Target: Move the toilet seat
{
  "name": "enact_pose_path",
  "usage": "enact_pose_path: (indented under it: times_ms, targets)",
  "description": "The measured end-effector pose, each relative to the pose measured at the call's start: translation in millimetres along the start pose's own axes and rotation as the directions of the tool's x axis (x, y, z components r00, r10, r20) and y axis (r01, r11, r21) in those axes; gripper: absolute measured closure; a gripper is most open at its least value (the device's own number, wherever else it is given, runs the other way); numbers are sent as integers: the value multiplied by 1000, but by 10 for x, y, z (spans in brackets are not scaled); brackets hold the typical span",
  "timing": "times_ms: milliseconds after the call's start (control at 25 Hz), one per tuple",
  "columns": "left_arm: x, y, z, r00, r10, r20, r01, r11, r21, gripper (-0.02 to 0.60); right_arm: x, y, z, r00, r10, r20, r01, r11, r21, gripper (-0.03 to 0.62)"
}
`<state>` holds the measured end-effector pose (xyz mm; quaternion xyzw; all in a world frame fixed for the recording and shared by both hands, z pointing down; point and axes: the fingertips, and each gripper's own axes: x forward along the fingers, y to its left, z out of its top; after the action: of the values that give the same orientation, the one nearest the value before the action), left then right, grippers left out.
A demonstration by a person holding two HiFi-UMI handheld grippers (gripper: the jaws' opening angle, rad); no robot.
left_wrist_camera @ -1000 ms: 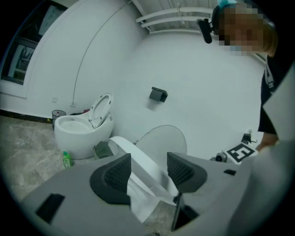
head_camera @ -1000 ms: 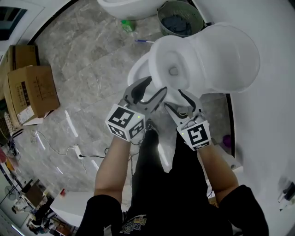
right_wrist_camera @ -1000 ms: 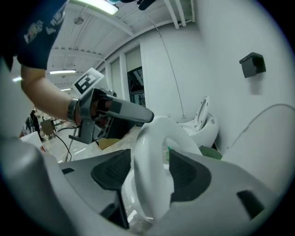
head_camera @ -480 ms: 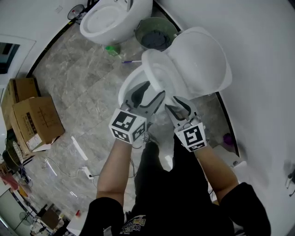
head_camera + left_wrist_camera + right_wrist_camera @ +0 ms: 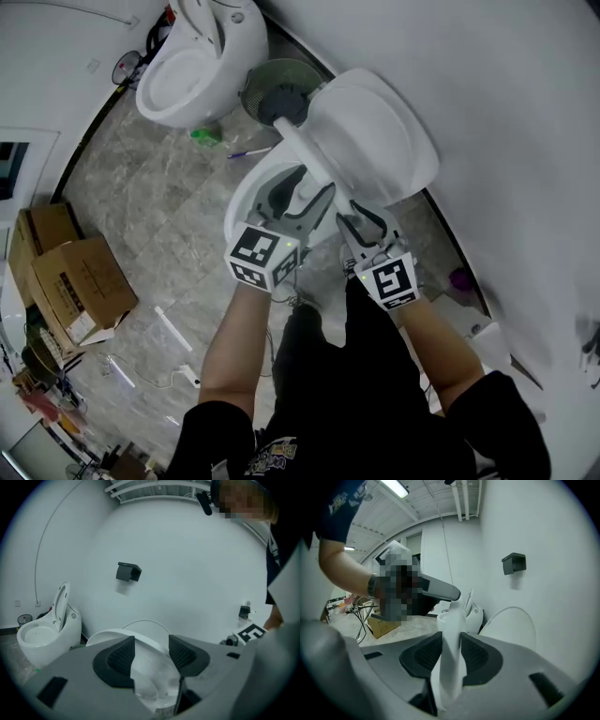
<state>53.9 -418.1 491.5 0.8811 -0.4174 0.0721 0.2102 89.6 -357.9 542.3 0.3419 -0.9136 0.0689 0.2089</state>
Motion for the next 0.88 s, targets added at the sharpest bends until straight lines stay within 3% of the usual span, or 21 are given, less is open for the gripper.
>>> enact_pose_path:
  times_ms: [440,760,880]
  targets:
    - [817,-229,241,999,-36,-30,37,999,28,373,-178,-822,0,994,-104,-22,103,994,-33,452]
    - [1284,-399,340,997,-54,-63,56,998,31,374,-307,-1405,-62,970,-236,-67,228,968,-101,365]
    - [1358,-443,406,997,-49,-53,51,998,39,374,-313,-1575,-128,967,-244,-78,238,968,-81,386]
